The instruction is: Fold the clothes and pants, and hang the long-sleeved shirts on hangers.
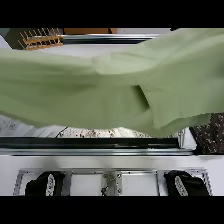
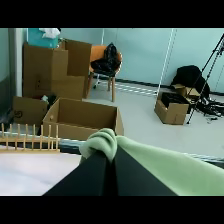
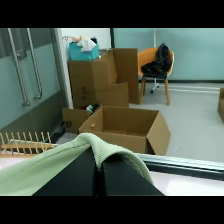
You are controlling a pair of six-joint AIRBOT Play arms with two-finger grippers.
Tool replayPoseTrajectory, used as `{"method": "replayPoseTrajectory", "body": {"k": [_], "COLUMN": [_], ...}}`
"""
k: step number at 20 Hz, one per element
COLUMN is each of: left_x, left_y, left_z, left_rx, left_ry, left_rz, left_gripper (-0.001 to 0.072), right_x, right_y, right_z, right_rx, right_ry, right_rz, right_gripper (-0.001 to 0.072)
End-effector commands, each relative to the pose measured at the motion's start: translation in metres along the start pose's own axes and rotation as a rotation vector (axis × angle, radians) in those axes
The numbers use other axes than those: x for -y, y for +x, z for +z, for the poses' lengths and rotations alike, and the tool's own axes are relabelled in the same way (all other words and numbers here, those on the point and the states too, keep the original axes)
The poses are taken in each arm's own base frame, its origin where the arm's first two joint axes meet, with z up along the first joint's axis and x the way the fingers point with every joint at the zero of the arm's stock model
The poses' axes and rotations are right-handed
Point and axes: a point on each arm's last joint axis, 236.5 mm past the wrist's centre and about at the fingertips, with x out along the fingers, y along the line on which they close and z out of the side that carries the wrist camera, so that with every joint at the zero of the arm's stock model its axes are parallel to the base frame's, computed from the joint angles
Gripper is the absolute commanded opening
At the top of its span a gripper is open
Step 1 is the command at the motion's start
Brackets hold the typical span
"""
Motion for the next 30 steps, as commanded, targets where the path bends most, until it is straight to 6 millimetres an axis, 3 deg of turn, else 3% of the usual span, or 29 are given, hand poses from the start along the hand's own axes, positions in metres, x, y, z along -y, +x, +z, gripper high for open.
{"method": "replayPoseTrajectory", "body": {"k": [1, 2, 4, 7, 11, 13, 14, 17, 20, 23, 26, 30], "left_x": [-0.013, -0.027, -0.058, -0.102, -0.131, -0.128, -0.128, -0.132, -0.136, -0.141, -0.148, -0.16], "left_y": [0.025, 0.048, 0.096, 0.158, 0.201, 0.217, 0.227, 0.264, 0.288, 0.293, 0.269, 0.204], "left_z": [-0.02, -0.044, -0.103, -0.219, -0.378, -0.436, -0.459, -0.496, -0.505, -0.506, -0.524, -0.569], "left_rx": [-0.082, -0.163, -0.336, -0.631, -0.984, -1.107, -1.145, -1.168, -1.161, -1.156, -1.213, -1.353], "left_ry": [-0.047, -0.083, -0.157, -0.29, -0.369, -0.38, -0.386, -0.385, -0.402, -0.389, -0.36, -0.31], "left_rz": [0.014, 0.03, 0.068, 0.119, 0.137, 0.12, 0.119, 0.113, 0.104, 0.11, 0.139, 0.205], "left_gripper": [0.0008, 0.0008, 0.0008, 0.0008, 0.0008, 0.0008, 0.0008, 0.0008, 0.0008, 0.0008, 0.0008, 0.0008], "right_x": [0.003, 0.011, 0.033, 0.076, 0.12, 0.137, 0.147, 0.171, 0.184, 0.185, 0.174, 0.153], "right_y": [0.006, 0.018, 0.047, 0.089, 0.124, 0.141, 0.15, 0.174, 0.189, 0.177, 0.139, 0.073], "right_z": [-0.012, -0.028, -0.084, -0.206, -0.377, -0.437, -0.458, -0.49, -0.485, -0.489, -0.52, -0.565], "right_rx": [-0.047, -0.106, -0.295, -0.676, -1.09, -1.153, -1.153, -1.089, -1.01, -1.062, -1.198, -1.344], "right_ry": [0.053, 0.099, 0.197, 0.297, 0.334, 0.38, 0.391, 0.396, 0.379, 0.331, 0.284, 0.331], "right_rz": [0.001, -0.006, -0.025, -0.082, -0.153, -0.18, -0.198, -0.248, -0.273, -0.278, -0.281, -0.303], "right_gripper": [0.0012, 0.0012, 0.0012, 0.0012, 0.0013, 0.0012, 0.0012, 0.0013, 0.0013, 0.0012, 0.0012, 0.0012]}}
